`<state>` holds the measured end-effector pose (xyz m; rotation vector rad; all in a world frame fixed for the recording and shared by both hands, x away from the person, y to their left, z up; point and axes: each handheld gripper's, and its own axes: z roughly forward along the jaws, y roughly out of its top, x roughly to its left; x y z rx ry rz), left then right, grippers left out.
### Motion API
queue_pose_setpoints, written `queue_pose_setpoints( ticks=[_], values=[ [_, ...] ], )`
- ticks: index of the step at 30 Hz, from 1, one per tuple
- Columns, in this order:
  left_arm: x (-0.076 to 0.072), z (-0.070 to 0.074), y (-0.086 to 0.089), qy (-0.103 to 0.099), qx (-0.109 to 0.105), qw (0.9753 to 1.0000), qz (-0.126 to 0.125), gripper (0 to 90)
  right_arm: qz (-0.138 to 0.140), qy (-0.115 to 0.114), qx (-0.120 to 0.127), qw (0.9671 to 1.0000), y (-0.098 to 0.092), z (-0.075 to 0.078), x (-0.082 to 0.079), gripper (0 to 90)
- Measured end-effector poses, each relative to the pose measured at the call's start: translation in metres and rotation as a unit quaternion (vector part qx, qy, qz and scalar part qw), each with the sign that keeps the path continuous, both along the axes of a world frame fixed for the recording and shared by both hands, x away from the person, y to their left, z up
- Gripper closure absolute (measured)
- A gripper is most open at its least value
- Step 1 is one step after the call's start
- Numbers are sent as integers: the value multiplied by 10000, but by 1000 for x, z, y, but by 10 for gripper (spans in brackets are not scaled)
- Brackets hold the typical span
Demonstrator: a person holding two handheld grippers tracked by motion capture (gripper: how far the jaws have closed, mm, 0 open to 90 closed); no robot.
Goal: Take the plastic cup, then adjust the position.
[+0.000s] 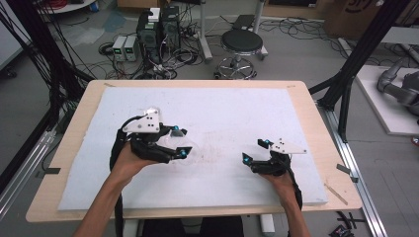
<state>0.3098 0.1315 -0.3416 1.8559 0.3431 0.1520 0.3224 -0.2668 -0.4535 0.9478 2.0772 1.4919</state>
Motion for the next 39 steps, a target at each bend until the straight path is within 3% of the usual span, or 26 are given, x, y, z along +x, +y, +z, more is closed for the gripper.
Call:
queue_pose_setpoints(
  ticks=[8,14,27,34,36,39],
  values=[
    [1,-14,-1,-75,-120,9997,-177,398,2,-22,4,10000,0,0,0,146],
    [7,-28,0,28,-248,9994,-248,398,19,-6,0,10000,0,0,0,145],
    [9,-31,4,80,-366,9991,-217,398,74,25,22,10000,0,0,0,146],
    [10,-32,8,76,-420,9988,-219,398,384,51,55,9992,-1,1,2,146],
    [11,-33,8,82,-473,9986,-239,398,559,-21,256,9981,-2,3,3,146],
    [11,-33,9,88,-539,9981,-278,399,805,-47,361,9961,1,10,4,153]
  ],
)
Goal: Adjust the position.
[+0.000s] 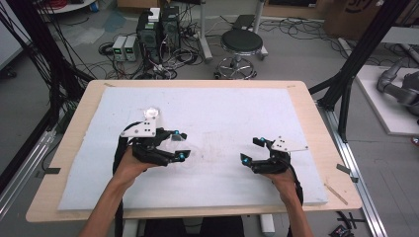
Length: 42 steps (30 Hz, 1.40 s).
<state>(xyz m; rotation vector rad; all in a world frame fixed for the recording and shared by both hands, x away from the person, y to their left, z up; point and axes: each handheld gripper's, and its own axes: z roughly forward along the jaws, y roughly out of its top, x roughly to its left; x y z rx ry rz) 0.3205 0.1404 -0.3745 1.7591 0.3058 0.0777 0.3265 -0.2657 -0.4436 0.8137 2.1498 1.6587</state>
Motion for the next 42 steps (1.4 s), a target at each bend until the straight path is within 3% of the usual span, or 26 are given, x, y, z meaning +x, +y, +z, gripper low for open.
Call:
queue_pose_setpoints(
  ticks=[8,11,12,13,21,26,32,37,42],
  values=[
    [-2,2,-1,-16,-210,9997,-144,399,902,71,118,9958,17,27,3,153],
    [-3,2,-3,-5,-213,9996,-190,398,1348,41,51,9909,27,39,2,153],
    [-3,2,-3,1,-234,9995,-199,399,1590,9,22,9873,32,46,1,152],
    [-3,2,-3,-4,-248,9995,-208,399,1590,9,22,9873,32,46,1,152],
    [-5,-2,-9,62,-420,9986,-314,399,2099,-100,5,9777,51,63,0,153],
    [-4,-5,-11,133,-678,9971,-310,399,2461,-34,22,9692,64,65,1,153],
    [-3,-7,-15,156,-736,9965,-366,400,2755,-28,132,9612,81,63,2,152],
    [-3,-7,-22,146,-745,9961,-440,401,2926,7,139,9561,98,60,3,153],
    [-3,-7,-27,159,-756,9957,-520,401,2985,5,140,9543,105,59,3,153]
  ],
)
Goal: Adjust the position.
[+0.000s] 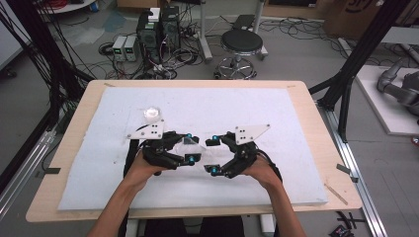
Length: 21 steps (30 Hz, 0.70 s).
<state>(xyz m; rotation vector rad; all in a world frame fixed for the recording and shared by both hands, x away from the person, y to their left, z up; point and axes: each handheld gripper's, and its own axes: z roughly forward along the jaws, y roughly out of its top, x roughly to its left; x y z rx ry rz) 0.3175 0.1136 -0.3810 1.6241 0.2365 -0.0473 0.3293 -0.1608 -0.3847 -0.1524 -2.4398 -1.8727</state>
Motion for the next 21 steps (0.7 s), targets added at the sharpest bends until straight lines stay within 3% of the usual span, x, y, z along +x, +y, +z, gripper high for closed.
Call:
queue_pose_setpoints(
  ticks=[12,20,21],
  values=[
    [-2,2,-4,-17,-75,9999,-87,401,152,44,-49,9999,16,-5,-3,159],
    [-1,1,-4,6,-88,9999,-146,401,232,-23,-68,9997,20,-7,-3,187],
    [-1,1,-5,14,-94,9998,-160,401,264,-38,-84,9996,21,-8,-3,222]
  ],
)
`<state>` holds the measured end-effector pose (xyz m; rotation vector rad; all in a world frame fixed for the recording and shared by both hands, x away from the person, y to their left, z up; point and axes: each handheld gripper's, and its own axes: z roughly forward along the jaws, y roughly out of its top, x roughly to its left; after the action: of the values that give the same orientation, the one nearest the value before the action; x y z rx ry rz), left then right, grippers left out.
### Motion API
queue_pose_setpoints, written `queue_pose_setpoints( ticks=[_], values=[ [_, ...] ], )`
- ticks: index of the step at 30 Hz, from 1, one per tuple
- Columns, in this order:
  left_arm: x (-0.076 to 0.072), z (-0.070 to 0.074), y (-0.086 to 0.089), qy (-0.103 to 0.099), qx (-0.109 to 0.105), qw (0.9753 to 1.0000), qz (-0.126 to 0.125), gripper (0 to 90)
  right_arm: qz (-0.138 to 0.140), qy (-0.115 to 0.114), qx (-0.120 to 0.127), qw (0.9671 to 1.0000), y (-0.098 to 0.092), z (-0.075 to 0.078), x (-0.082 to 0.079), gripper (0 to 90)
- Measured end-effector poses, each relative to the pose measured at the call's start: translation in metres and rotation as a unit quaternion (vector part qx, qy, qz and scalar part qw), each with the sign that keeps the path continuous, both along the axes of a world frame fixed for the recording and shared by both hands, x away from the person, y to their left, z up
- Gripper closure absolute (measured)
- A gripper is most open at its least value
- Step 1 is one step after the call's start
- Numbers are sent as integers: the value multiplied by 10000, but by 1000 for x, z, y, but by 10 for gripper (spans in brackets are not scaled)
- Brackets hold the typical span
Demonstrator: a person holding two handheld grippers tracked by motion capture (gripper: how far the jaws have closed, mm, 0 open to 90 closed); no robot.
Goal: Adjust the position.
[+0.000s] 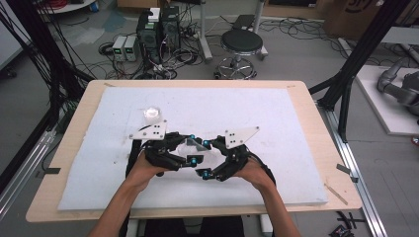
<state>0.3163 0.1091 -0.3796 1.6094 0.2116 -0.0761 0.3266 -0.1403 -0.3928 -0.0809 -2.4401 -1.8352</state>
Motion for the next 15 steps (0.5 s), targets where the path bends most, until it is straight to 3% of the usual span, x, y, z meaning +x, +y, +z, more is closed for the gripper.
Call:
queue_pose_setpoints(
  ticks=[4,15],
  values=[
    [0,0,0,-1,30,10000,-25,401,-10,-29,-36,10000,1,-1,0,287],
    [0,-1,1,3,58,10000,3,402,-13,-163,-45,9999,1,-1,0,346]
  ],
)
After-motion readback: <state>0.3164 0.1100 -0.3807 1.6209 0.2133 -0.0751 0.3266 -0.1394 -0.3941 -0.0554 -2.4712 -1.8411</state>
